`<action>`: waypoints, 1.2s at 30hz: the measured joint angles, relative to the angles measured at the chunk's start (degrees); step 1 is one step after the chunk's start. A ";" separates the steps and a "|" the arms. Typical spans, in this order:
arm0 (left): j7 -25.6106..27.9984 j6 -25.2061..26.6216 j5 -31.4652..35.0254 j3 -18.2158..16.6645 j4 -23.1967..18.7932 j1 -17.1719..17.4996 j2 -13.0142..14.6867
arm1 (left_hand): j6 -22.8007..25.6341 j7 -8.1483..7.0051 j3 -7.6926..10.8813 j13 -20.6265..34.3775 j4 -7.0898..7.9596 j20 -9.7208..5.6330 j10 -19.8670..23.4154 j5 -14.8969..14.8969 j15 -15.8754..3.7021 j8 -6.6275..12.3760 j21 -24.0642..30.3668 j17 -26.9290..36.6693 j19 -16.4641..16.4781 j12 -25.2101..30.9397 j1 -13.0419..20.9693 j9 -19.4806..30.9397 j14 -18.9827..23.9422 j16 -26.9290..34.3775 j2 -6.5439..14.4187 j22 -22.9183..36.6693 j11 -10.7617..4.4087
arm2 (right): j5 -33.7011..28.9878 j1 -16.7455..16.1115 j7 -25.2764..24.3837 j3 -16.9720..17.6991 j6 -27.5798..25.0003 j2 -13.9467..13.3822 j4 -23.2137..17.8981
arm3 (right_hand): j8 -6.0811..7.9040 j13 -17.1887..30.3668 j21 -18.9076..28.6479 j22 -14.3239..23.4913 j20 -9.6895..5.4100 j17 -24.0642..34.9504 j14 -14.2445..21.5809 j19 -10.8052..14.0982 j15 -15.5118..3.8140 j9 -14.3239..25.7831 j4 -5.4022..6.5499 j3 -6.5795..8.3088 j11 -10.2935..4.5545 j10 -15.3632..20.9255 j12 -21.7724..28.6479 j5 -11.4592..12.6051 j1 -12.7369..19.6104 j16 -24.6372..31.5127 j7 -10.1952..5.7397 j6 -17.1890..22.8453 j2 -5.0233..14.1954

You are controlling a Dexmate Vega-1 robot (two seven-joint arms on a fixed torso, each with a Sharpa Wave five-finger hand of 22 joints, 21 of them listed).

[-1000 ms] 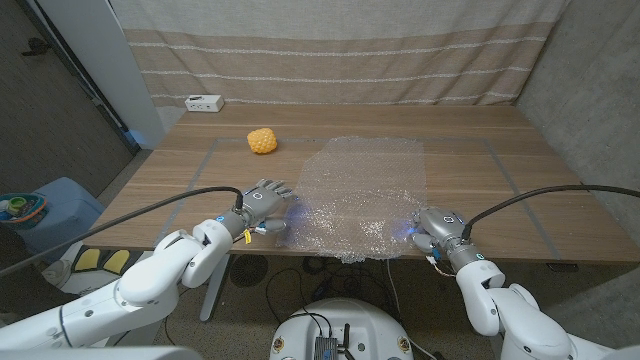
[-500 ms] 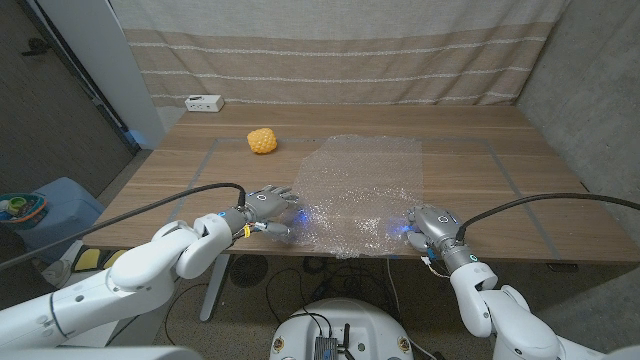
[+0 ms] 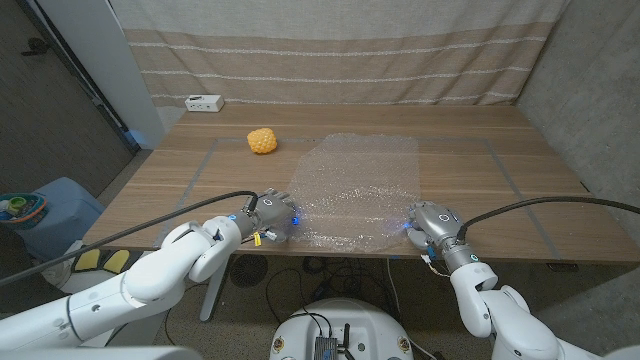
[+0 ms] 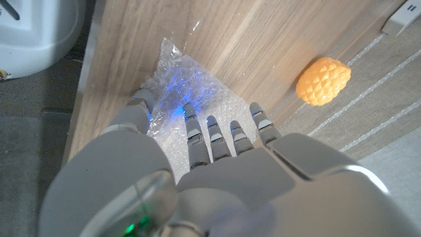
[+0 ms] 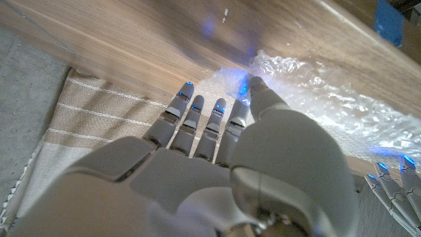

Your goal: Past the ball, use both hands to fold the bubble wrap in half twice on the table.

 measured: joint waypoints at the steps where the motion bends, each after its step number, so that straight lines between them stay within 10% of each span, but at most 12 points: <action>1: -0.03 0.00 0.93 0.15 0.23 -0.01 -0.22 | 1.37 0.24 0.01 0.00 -0.01 -0.10 0.80 -0.14 -0.19 0.17 0.00 0.00 0.49 0.00 1.08 0.00 0.63 0.00 0.33 0.00 -0.03 | -0.08 -0.37 -0.05 0.43 0.04 0.11 0.00 | 0.00 0.00 0.00 0.00 0.00 0.00 0.00 0.00 0.00 0.00 0.00 0.00 0.00 0.00 0.00 0.00 0.11 0.00 0.00 0.00 -0.10; 10: 3.25 0.92 7.85 1.28 3.86 0.77 -3.33 | 21.06 -0.61 1.40 -0.27 -0.67 -1.73 10.87 -0.24 -1.45 3.28 1.95 -0.27 7.24 1.18 12.89 0.44 8.83 0.00 6.28 0.29 -1.57 | -0.94 -1.92 -0.37 2.18 0.23 0.31 -0.44 | -0.23 0.20 0.00 0.00 0.00 0.00 0.00 0.00 0.00 -0.03 0.08 -0.40 0.22 0.22 -0.49 -0.17 0.54 0.00 -0.03 -0.03 -0.08; 24: 13.14 2.54 7.29 -2.29 4.79 5.02 -5.43 | 22.00 1.07 0.52 -0.10 0.37 -1.93 11.99 -0.45 -1.41 3.29 2.71 -0.10 8.45 0.72 15.26 3.01 11.47 0.22 7.62 0.55 -1.46 | 1.84 -4.24 -1.34 5.27 1.02 0.23 -1.60 | -0.24 0.19 -0.01 0.00 0.00 0.26 0.00 0.00 0.00 -0.03 0.31 -0.96 0.00 0.42 -0.49 -0.21 0.77 0.00 0.23 0.84 0.15; 36: 18.29 -0.86 -9.43 -10.17 -1.88 8.15 -2.29 | 21.72 2.21 0.56 -0.11 0.41 -1.71 11.99 -0.51 -1.41 3.94 2.71 -0.11 8.23 0.50 15.58 3.87 11.46 -0.04 8.40 0.73 -0.86 | 7.87 -12.15 -8.76 13.59 4.24 0.62 -6.10 | 0.02 0.19 -0.01 -0.01 0.00 0.25 -0.01 0.00 0.00 0.28 0.24 -1.03 -0.20 0.62 -0.84 -0.21 1.29 0.00 0.83 1.43 0.08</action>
